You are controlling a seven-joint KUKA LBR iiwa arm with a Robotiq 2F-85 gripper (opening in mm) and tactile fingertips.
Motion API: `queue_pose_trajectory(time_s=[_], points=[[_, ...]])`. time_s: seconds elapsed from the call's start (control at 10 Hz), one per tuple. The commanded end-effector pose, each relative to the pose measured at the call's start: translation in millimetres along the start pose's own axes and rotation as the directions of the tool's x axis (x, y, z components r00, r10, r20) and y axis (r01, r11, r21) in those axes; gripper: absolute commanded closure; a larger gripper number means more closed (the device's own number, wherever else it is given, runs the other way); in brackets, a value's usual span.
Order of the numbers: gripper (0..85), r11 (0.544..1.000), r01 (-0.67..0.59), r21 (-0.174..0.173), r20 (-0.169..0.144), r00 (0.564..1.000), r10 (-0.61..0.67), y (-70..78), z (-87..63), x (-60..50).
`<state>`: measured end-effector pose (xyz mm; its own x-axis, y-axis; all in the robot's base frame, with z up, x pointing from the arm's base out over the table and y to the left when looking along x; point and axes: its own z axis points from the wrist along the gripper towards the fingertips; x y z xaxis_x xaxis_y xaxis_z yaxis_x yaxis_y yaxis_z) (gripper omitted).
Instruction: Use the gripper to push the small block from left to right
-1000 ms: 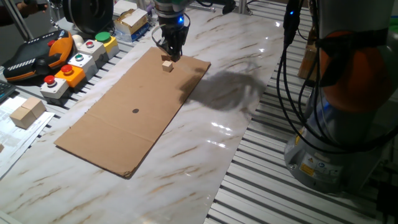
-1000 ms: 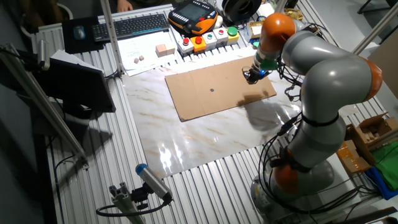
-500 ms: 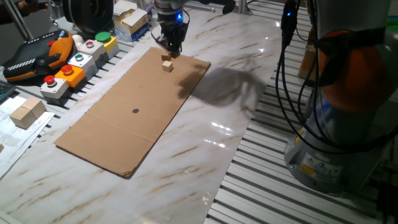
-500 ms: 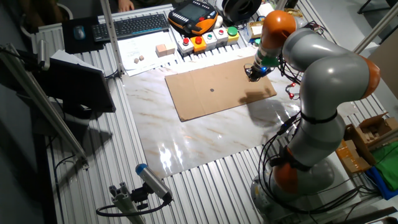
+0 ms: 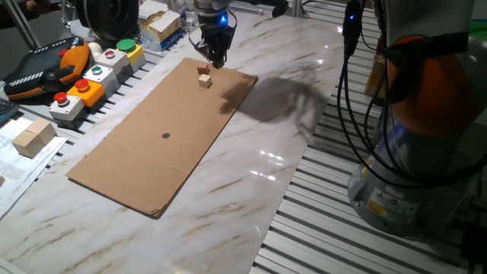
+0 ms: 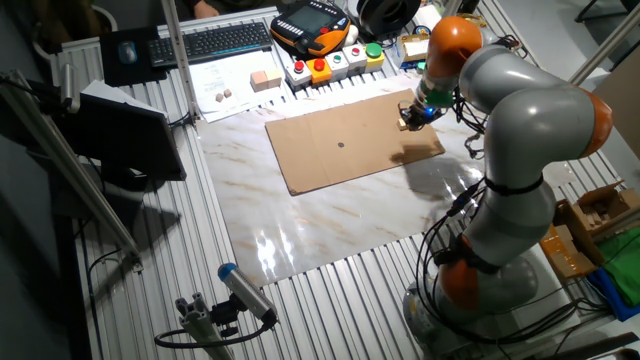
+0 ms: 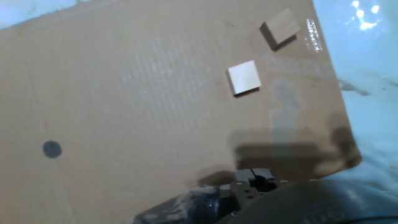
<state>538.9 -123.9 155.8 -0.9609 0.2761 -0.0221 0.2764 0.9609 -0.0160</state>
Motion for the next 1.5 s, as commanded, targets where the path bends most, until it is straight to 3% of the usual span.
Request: queue_pose_trajectory(time_s=[0.0,0.1,0.3,0.5,0.8,1.1,1.2,1.4], points=[[84.0,1.0,-0.002,0.004,0.002,1.0,0.002,-0.4,-0.4,-0.3],[84.0,1.0,-0.002,0.001,-0.002,1.0,0.002,-0.4,-0.4,-0.3],[84.0,0.998,-0.047,-0.04,-0.026,0.999,0.046,-0.4,-0.4,-0.3],[84.0,0.995,-0.104,-0.005,-0.036,0.994,0.104,-0.4,-0.4,-0.3],[84.0,0.981,-0.195,0.016,-0.048,0.98,0.195,-0.4,-0.4,-0.3],[84.0,0.967,-0.254,0.018,-0.057,0.965,0.255,-0.4,-0.4,-0.3],[84.0,0.955,-0.296,0.004,-0.07,0.953,0.295,-1.6,-0.8,-2.5],[84.0,0.948,-0.318,0.002,-0.089,0.944,0.317,-10.5,-3.1,-14.6]])
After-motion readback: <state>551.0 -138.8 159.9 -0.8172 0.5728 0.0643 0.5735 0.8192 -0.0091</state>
